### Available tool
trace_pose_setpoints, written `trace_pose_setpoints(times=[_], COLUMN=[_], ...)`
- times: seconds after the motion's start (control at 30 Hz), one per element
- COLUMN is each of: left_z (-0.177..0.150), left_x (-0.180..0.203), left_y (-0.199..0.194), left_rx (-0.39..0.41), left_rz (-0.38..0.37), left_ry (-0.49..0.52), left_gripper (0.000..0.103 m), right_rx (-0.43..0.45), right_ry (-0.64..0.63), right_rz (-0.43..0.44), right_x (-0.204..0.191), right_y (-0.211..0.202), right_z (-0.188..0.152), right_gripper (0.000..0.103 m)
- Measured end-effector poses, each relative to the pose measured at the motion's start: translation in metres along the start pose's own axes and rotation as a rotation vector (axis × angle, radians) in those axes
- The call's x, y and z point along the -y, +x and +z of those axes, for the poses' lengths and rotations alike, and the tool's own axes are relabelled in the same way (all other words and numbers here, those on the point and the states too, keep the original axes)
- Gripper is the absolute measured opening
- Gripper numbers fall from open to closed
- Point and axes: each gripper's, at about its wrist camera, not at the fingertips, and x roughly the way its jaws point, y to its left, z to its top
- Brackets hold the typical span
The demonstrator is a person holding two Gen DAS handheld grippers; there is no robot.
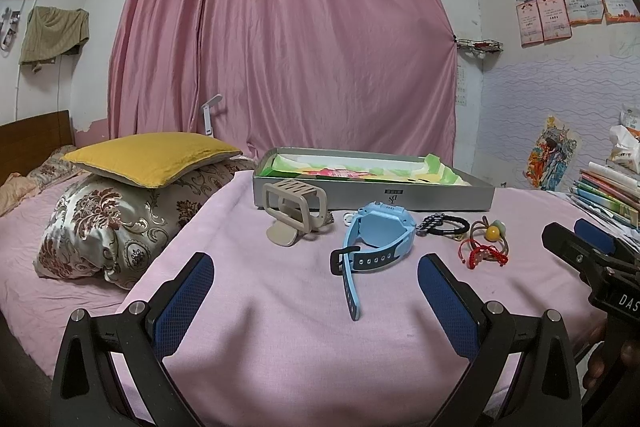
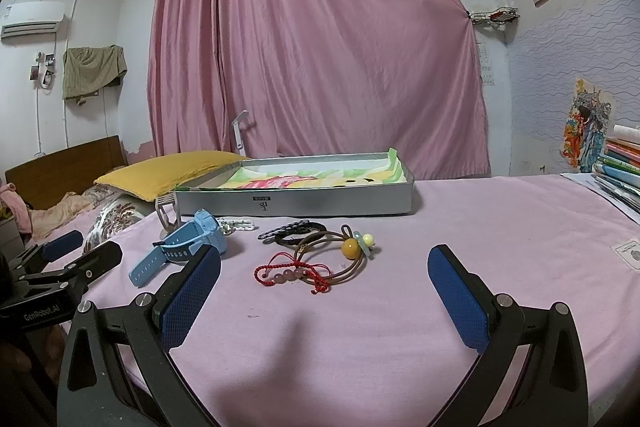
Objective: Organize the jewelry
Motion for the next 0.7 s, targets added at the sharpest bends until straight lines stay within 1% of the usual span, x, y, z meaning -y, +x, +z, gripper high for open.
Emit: trace_pose_setpoints(times=[0.7], left_z=[0.0005], left_x=[-0.0008], left_y=[-0.0023], left_rx=[0.002], left_rz=[-0.003], left_ry=[-0.001], left_gripper=[0.102], right_rx=[-0.004], right_ry=[-0.003], right_rz=[0.004], right_x=[-0.0009], right_y=[-0.0004], right_z=[-0.0002], right_gripper=[0.102])
